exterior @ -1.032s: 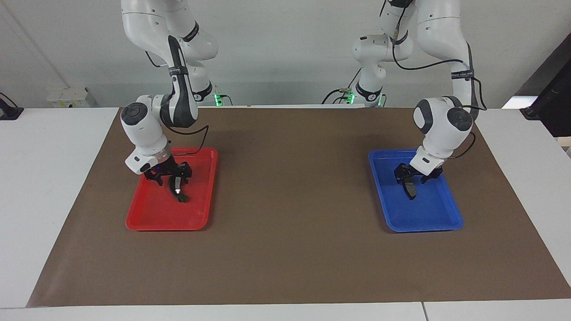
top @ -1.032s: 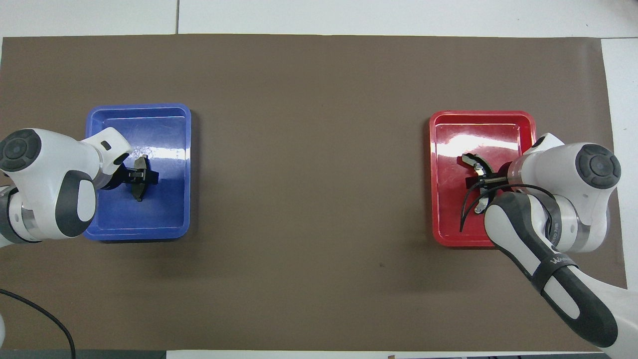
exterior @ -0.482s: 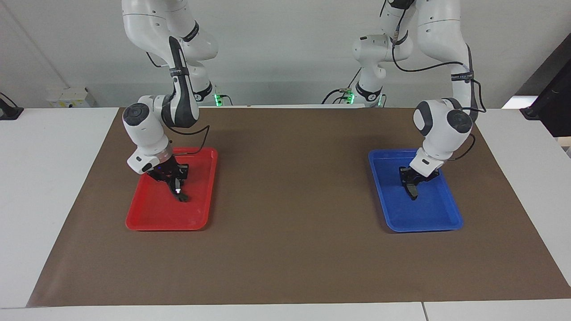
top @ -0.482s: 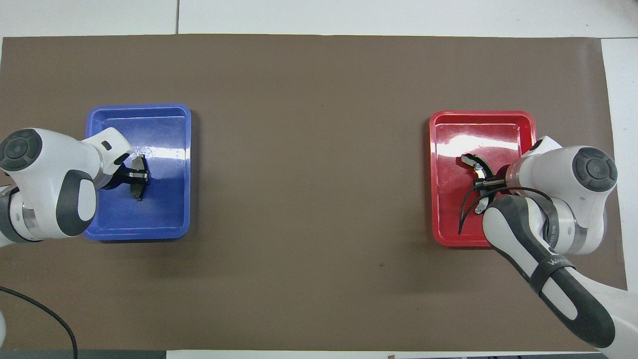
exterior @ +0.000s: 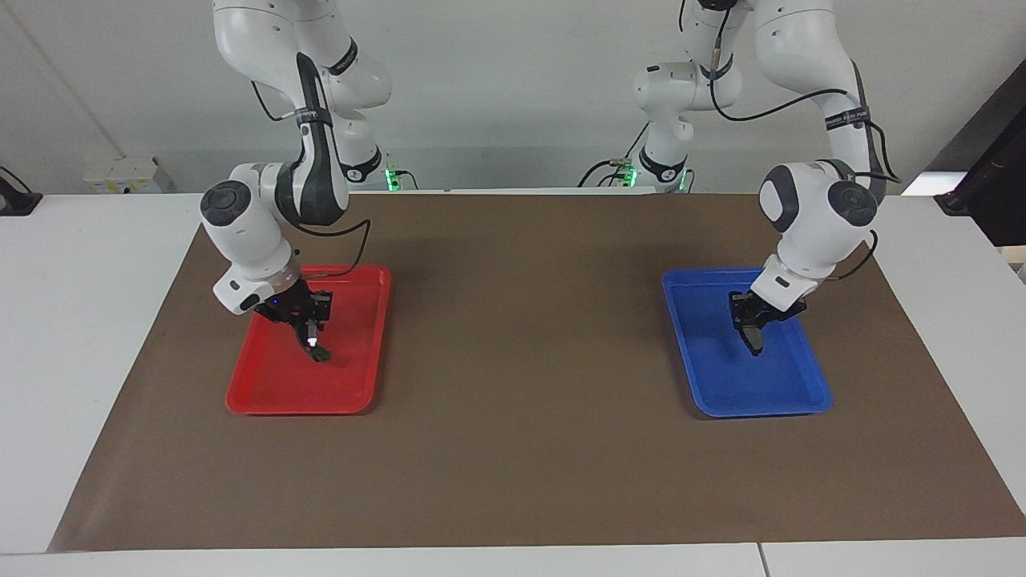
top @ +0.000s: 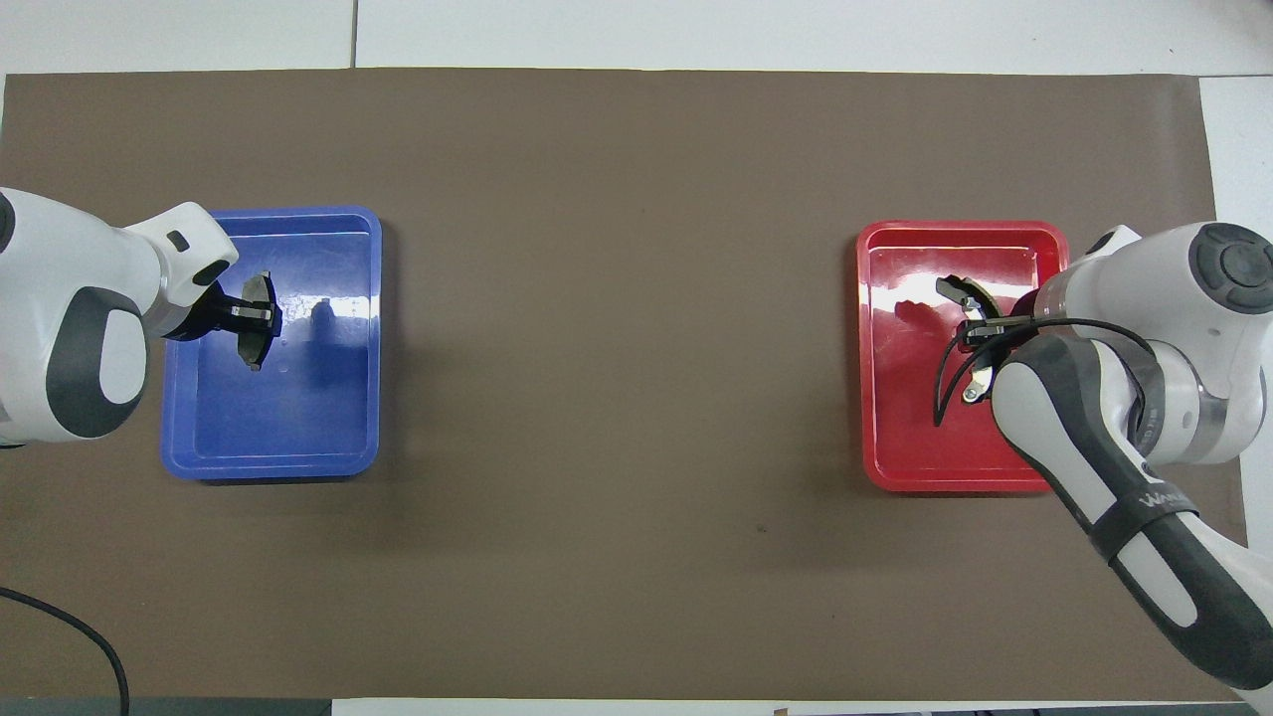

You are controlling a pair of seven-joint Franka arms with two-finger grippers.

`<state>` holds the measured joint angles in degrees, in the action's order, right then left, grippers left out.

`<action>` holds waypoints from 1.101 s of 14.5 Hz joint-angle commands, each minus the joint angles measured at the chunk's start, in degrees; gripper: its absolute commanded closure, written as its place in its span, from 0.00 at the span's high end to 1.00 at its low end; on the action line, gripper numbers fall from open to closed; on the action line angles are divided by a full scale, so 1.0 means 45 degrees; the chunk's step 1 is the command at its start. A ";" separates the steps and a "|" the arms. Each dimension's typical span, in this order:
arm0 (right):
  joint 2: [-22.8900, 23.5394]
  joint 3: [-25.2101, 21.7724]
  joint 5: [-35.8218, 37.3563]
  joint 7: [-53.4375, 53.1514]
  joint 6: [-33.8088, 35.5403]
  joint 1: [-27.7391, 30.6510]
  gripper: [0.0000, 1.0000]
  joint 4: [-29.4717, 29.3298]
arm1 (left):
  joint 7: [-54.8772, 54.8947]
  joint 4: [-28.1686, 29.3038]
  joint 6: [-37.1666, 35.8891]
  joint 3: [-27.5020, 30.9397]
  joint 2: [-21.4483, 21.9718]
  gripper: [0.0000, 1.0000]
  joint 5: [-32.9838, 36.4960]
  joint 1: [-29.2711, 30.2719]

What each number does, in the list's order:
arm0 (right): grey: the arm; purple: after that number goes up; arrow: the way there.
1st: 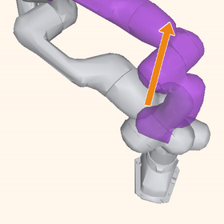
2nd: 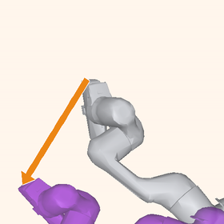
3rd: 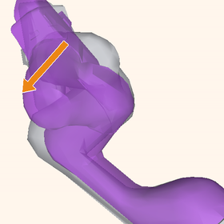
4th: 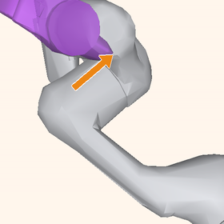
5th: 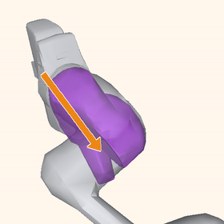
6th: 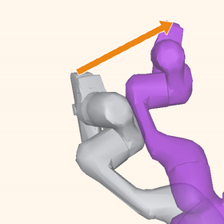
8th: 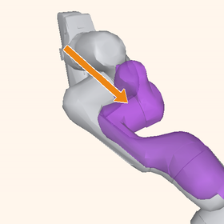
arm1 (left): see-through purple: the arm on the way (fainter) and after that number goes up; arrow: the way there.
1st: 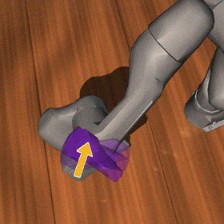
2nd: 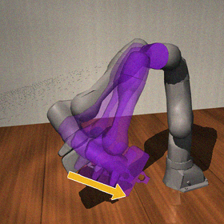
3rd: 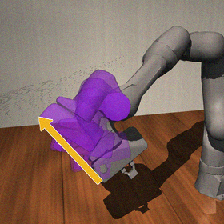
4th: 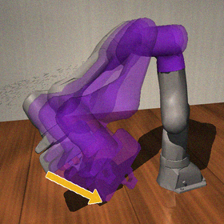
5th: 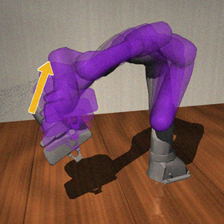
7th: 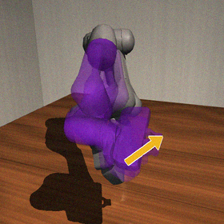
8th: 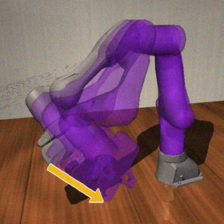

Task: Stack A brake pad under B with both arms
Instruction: 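Lift both pads from the trays and carry them toward the table center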

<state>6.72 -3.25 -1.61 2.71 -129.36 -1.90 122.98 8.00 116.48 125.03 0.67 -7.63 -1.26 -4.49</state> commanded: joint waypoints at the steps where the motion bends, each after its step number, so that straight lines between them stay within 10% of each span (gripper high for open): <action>1: -0.0106 0.0059 -0.0346 -0.0173 0.1009 0.0031 0.00 -0.0938 | -0.0542 -0.0394 -0.0110 0.0066 -0.0081 0.01 -0.0150 -0.1886; 7: -0.0263 0.0156 -0.0346 -0.0582 0.2359 -0.0046 0.00 -0.2132 | -0.5852 -0.0822 0.1451 0.0066 -0.1132 0.01 -0.0150 -0.6165; 16: -0.0282 0.0274 -0.0346 -0.2439 0.2107 -0.1609 0.00 -0.2016 | -0.8886 -0.2856 0.2626 0.0046 -0.4007 0.01 -0.0150 -0.8026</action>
<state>6.10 -2.04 -1.76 -8.33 -119.65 -9.65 113.58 -31.07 105.00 136.46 -0.17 -24.95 -1.50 -39.73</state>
